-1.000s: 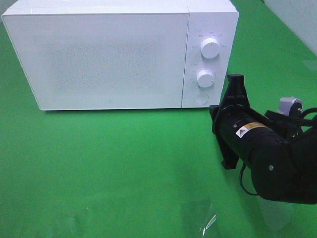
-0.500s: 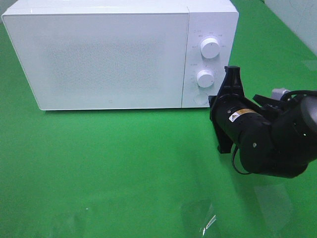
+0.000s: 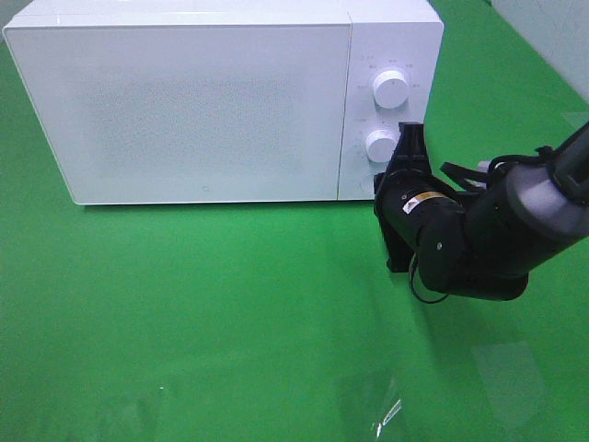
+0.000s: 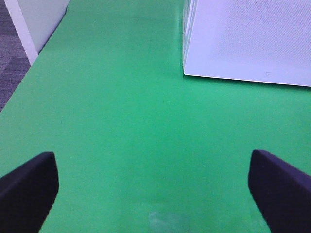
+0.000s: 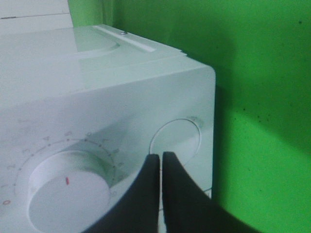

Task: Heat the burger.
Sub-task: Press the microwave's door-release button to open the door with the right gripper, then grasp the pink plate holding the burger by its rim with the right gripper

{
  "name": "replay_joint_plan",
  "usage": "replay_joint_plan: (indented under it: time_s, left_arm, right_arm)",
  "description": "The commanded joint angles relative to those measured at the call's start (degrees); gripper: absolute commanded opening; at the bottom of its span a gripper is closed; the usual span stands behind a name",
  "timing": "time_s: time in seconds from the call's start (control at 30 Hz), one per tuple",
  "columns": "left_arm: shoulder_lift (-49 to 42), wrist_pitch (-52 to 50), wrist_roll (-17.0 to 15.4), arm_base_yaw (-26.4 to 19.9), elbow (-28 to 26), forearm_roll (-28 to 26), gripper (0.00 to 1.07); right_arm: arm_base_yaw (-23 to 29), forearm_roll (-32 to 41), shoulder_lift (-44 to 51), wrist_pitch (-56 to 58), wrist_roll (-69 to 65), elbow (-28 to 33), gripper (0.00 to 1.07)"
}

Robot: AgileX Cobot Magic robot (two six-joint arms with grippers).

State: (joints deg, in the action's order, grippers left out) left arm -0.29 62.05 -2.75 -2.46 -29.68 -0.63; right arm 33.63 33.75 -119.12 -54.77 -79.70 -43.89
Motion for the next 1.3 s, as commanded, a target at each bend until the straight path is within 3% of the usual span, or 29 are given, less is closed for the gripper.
replay_joint_plan:
  time_s: [0.03,0.77,1.3]
  left_arm:
    - [-0.3,-0.7,-0.3,-0.1,0.0,-0.2,0.98]
    - [-0.3,-0.7,-0.3,-0.1,0.0,-0.2,0.98]
    - [-0.3,-0.7,-0.3,-0.1,0.0,-0.2,0.98]
  right_arm:
    - [-0.3,-0.7,-1.0,0.7,-0.3,-1.5,0.00]
    - [-3.6,2.8,-5.4,-2.4,4.6,-7.4,0.00]
    - [-3.6,2.1,-5.4,-17.0,-2.8,-8.4,0.00]
